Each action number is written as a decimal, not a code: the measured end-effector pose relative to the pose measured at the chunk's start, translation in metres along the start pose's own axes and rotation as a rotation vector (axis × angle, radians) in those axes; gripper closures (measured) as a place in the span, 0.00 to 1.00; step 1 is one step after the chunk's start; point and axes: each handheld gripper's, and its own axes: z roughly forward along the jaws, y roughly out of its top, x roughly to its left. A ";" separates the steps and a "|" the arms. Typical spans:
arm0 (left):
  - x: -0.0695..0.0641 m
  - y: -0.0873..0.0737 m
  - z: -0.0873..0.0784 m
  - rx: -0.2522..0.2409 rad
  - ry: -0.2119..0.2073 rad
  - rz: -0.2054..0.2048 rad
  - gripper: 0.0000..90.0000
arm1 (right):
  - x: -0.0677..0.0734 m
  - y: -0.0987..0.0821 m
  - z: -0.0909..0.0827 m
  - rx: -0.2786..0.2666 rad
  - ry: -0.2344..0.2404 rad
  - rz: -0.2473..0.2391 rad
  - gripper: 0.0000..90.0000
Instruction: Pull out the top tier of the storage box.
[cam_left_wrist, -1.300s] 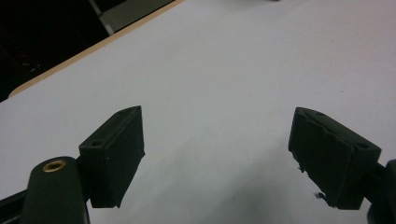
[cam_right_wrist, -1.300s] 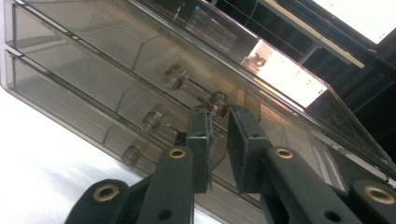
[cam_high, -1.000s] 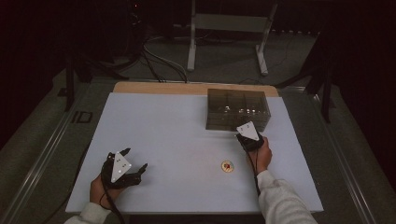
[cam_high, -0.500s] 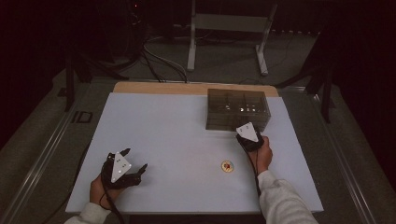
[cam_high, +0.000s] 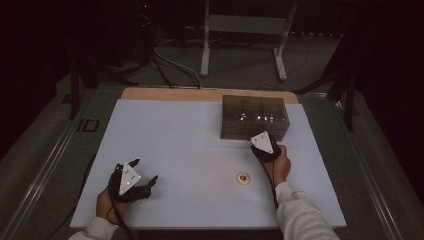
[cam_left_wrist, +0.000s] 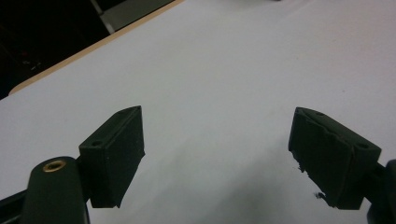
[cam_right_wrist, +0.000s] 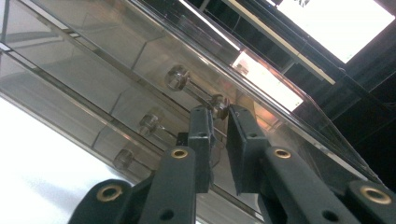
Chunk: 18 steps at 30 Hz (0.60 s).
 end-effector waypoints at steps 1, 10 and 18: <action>0.000 0.000 0.000 -0.001 0.004 -0.003 0.22 | 0.000 0.000 -0.001 0.002 0.005 0.006 0.89; -0.001 0.000 0.000 0.005 0.014 0.001 0.22 | 0.000 -0.001 -0.011 0.006 0.012 0.012 0.89; -0.001 0.000 -0.001 0.002 0.013 0.001 0.22 | -0.001 -0.004 -0.017 0.007 0.027 0.019 0.89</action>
